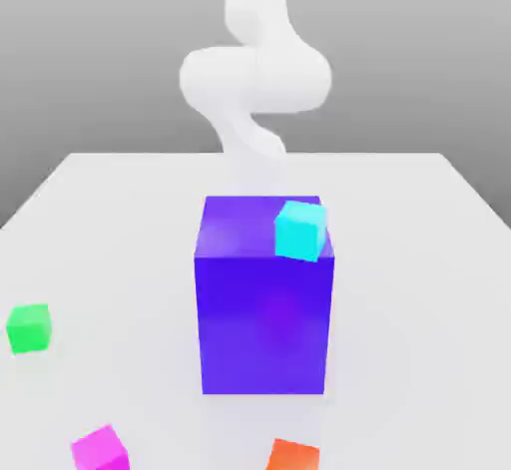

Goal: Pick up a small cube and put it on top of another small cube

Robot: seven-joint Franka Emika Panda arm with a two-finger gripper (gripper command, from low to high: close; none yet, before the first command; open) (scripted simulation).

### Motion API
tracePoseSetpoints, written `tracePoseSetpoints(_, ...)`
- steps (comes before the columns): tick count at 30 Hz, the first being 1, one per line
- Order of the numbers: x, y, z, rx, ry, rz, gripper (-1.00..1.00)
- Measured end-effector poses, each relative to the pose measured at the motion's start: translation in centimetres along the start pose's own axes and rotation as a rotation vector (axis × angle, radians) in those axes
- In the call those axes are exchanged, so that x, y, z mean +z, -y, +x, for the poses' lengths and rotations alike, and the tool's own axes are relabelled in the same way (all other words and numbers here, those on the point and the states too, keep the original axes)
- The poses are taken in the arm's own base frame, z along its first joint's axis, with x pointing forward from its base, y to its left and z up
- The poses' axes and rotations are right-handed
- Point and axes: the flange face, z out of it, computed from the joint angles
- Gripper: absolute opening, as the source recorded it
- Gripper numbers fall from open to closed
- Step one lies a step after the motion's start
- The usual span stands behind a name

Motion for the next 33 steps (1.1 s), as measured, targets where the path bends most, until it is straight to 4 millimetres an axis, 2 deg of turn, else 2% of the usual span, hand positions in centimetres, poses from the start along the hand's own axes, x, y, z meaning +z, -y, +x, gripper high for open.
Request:
tracePoseSetpoints(4, 7.4, -1.8, 1.6, -0.066, 0.126, -0.023, 0.00)
tracePoseSetpoints(8, 14.5, -4.1, 2.1, -0.128, 0.233, -0.046, 0.00)
tracePoseSetpoints(13, 22.9, -7.8, 1.6, -0.203, 0.348, -0.084, 0.00)
tracePoseSetpoints(18, 30.3, -12.6, 0.3, -0.281, 0.443, -0.133, 0.00)
tracePoseSetpoints(25, 38.4, -20.2, -2.3, -0.409, 0.553, -0.226, 0.00)
tracePoseSetpoints(33, 44.2, -29.4, -5.1, -0.573, 0.644, -0.354, 0.00)
